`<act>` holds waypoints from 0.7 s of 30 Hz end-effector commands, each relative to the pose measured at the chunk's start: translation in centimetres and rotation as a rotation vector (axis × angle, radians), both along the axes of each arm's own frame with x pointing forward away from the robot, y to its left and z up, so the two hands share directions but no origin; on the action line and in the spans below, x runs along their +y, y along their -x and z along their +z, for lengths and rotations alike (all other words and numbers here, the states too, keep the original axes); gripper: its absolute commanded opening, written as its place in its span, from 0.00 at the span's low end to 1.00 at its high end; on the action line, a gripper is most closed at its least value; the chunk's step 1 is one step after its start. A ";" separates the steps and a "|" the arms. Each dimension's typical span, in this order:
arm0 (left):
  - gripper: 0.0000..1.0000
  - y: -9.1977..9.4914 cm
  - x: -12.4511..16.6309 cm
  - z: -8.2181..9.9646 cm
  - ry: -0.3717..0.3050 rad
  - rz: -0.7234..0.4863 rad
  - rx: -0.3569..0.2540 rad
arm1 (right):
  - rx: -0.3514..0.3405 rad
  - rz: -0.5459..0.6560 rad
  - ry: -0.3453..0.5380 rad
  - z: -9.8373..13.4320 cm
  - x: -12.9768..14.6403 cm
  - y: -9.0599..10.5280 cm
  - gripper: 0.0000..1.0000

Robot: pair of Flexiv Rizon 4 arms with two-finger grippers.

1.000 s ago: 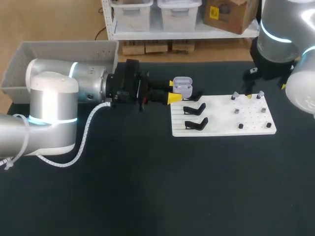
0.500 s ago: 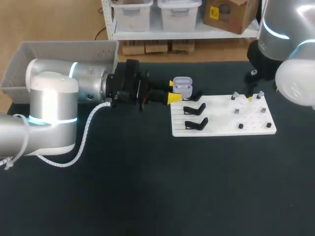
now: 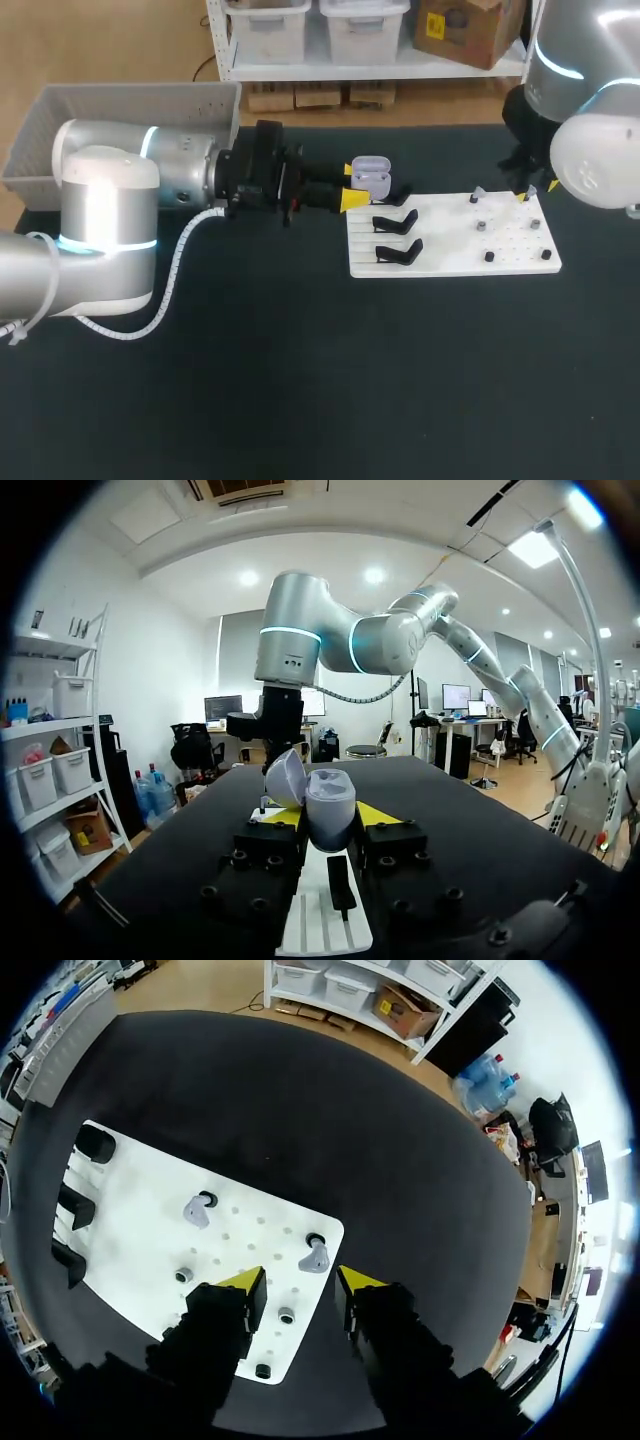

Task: Pick up each earbud case from the left stands, insert the matching earbuds, close the lid, and place the case in the box.

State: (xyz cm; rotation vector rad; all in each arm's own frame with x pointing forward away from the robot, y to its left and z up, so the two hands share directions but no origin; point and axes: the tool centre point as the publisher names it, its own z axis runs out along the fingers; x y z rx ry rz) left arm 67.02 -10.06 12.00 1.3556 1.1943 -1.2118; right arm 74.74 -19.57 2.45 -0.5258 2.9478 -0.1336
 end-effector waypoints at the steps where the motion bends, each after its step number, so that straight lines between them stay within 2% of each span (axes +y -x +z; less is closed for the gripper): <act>1: 0.00 0.0 0.0 -0.1 0.003 0.002 -0.003 | 0.002 0.000 -0.001 -0.3 -0.1 -0.3 0.44; 21: 0.00 0.0 0.0 -0.1 0.003 0.002 -0.003 | 0.008 0.006 0.011 -1.0 -0.3 -1.2 0.40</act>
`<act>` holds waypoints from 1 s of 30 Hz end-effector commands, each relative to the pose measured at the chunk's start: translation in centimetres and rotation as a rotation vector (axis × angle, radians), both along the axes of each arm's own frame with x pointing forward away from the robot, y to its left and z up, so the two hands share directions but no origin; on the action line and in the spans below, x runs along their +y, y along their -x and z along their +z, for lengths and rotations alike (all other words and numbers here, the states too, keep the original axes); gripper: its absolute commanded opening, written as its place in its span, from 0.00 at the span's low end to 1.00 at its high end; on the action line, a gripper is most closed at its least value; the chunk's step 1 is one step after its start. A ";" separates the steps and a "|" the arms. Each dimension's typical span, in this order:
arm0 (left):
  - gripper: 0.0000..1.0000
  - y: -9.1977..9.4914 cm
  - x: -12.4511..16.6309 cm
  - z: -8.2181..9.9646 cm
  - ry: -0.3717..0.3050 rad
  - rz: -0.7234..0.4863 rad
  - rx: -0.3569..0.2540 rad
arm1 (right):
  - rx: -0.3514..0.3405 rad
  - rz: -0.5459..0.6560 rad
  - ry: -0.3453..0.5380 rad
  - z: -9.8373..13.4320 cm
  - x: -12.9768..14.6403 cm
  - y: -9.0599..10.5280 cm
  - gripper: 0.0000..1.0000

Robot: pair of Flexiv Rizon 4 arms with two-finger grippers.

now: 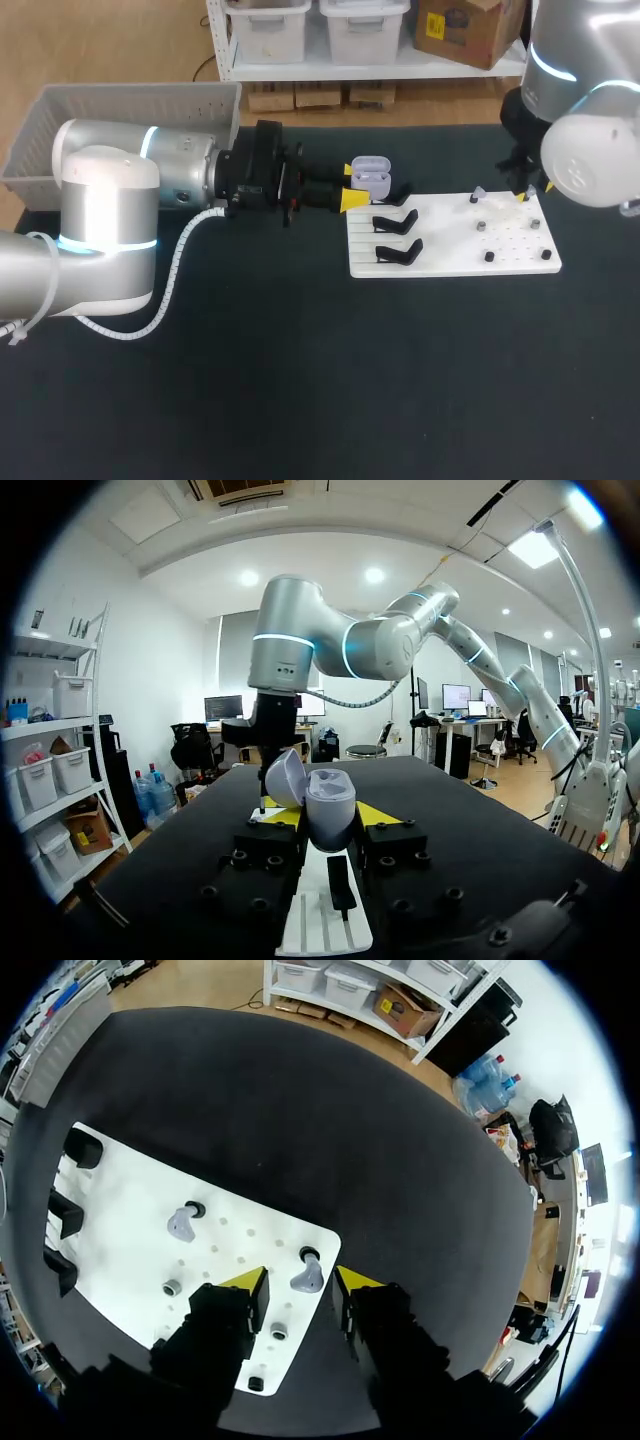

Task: Pick up each earbud case from the left stands, insert the matching earbuds, close the lid, and place the case in the box.

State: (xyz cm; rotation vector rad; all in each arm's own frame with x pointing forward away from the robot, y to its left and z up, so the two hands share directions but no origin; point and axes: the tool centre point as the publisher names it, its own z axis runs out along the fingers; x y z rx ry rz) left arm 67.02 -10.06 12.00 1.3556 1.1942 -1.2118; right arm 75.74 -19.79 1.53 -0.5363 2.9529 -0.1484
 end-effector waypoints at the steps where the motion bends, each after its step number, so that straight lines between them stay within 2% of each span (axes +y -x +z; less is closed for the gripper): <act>1: 0.00 0.0 0.0 -0.1 0.003 0.002 -0.003 | 0.002 0.001 0.000 -0.1 -0.1 -0.2 0.40; 22: 0.00 0.0 0.0 -0.1 0.003 0.002 -0.003 | 0.000 0.000 0.009 -0.8 -0.3 -0.4 0.34; 27: 0.00 0.0 0.0 -0.1 0.003 0.002 -0.003 | -0.002 -0.001 0.012 -0.8 -0.4 -0.4 0.20; 30: 0.00 0.0 0.0 -0.1 0.003 0.002 -0.003 | -0.004 -0.004 0.013 -0.7 -0.4 -0.3 0.00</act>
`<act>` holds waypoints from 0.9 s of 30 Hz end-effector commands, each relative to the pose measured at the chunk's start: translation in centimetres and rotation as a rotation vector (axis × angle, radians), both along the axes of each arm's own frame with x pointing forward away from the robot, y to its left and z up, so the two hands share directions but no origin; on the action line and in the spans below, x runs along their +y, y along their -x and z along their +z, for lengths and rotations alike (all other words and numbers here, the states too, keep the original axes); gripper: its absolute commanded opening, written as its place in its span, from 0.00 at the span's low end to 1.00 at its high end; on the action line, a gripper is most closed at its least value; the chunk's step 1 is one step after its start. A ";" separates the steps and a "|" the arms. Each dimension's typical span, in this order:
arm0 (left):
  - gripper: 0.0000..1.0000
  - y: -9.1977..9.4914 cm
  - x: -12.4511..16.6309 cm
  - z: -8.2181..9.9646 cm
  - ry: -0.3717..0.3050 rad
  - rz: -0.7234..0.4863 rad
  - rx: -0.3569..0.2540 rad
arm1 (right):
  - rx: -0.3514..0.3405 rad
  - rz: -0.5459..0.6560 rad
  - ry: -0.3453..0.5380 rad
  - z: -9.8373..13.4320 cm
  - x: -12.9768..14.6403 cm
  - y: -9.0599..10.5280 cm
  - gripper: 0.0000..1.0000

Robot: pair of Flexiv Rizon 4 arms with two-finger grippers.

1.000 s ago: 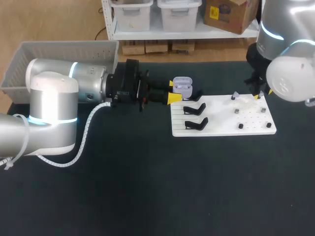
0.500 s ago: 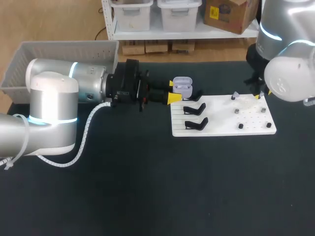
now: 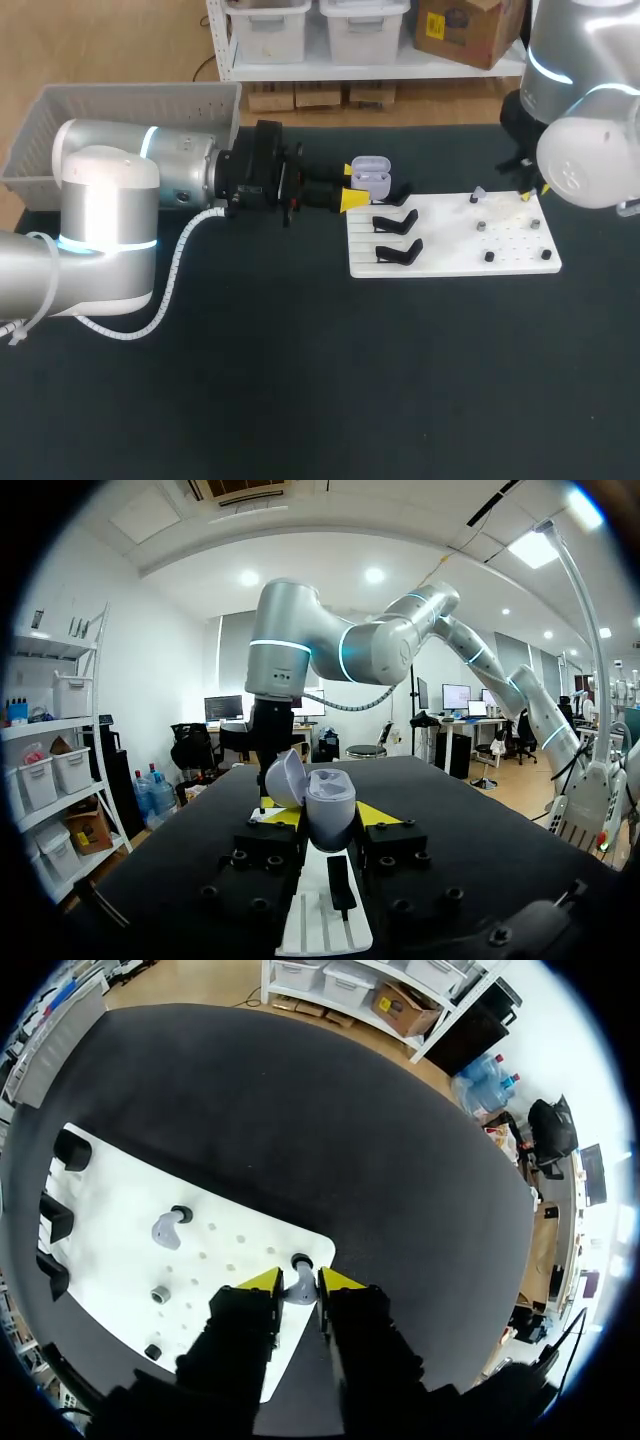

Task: Pick up each earbud case from the left stands, insert the matching earbuds, close the lid, and place the case in the box.

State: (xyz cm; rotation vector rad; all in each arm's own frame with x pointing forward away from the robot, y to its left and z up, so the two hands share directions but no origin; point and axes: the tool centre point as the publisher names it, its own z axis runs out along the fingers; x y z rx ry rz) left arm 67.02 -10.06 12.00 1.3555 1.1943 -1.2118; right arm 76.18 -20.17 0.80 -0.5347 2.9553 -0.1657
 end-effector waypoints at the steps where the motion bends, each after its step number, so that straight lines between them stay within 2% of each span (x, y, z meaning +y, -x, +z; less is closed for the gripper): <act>1: 0.00 0.0 0.0 -0.1 0.003 0.002 -0.003 | -0.005 -0.002 0.001 0.0 0.0 0.1 0.00; 9: 0.00 0.0 0.0 -0.1 0.003 0.002 -0.003 | -0.017 -0.020 0.024 1.0 0.2 0.9 0.00; 16: 0.00 0.0 0.0 -0.1 0.003 0.002 -0.003 | -0.025 -0.076 0.027 4.4 0.9 3.2 0.00; 21: 0.00 0.0 0.0 -0.1 0.003 0.002 -0.003 | -0.003 -0.121 0.011 6.5 1.4 4.8 0.00; 27: 0.00 0.1 -0.6 -0.3 0.011 -0.002 -0.017 | 0.023 -0.156 0.039 7.8 2.0 6.1 0.00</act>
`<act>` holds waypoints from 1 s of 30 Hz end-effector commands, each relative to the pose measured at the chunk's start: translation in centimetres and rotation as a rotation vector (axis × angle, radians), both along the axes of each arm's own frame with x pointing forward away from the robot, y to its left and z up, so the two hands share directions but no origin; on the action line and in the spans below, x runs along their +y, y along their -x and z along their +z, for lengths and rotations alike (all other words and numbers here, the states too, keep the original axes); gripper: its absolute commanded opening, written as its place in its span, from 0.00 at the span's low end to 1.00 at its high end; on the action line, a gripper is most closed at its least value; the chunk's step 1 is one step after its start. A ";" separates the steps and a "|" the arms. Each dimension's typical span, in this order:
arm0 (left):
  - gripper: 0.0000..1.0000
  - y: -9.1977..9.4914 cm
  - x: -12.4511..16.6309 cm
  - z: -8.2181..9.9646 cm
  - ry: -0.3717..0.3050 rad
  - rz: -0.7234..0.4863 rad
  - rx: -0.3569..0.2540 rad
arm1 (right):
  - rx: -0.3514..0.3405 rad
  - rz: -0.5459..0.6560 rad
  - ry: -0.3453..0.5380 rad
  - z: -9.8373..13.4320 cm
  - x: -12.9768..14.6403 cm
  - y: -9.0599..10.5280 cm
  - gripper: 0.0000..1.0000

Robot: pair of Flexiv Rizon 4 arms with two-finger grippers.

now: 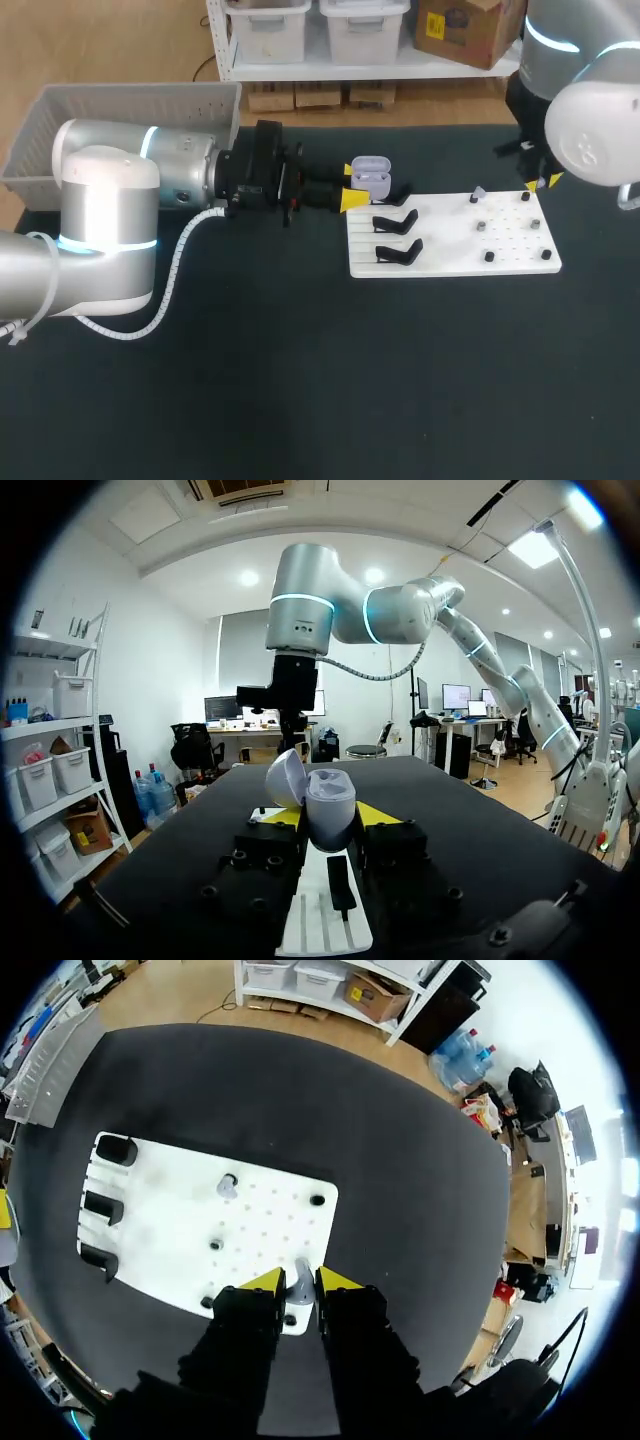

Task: Pick up each earbud case from the left stands, insert the matching earbuds, close the lid, and place the case in the box.

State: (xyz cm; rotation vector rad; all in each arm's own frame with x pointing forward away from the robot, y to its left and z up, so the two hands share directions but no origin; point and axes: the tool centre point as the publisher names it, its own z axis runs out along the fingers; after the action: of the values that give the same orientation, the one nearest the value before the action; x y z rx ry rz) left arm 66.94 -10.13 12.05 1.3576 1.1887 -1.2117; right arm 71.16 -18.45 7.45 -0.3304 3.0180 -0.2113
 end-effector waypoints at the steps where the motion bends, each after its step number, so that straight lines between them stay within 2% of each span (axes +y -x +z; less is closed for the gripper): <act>1: 0.00 0.1 -0.7 -0.3 0.012 0.002 -0.020 | 0.005 -0.021 0.020 1.3 0.3 1.2 0.00; 3: 0.00 0.2 -1.1 -0.4 0.021 0.005 -0.030 | 0.015 -0.037 0.038 1.4 0.2 1.4 0.00; 17: 0.00 0.7 -2.1 -0.9 0.053 0.009 -0.043 | 0.071 -0.159 -0.037 1.5 -0.4 2.9 0.00; 19: 0.00 0.7 -2.1 -0.9 0.053 0.009 -0.043 | 0.081 -0.184 -0.023 1.1 -0.6 3.0 0.00; 30: 0.00 0.7 -2.1 -0.9 0.053 0.009 -0.043 | 0.081 -0.184 -0.023 1.1 -0.6 3.0 0.00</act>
State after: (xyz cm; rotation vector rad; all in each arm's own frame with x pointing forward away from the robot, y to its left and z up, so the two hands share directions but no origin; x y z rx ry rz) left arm 66.37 -12.17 11.22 1.3346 1.1241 -1.1979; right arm 68.18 -19.05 8.54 -0.0612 3.1294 -0.1796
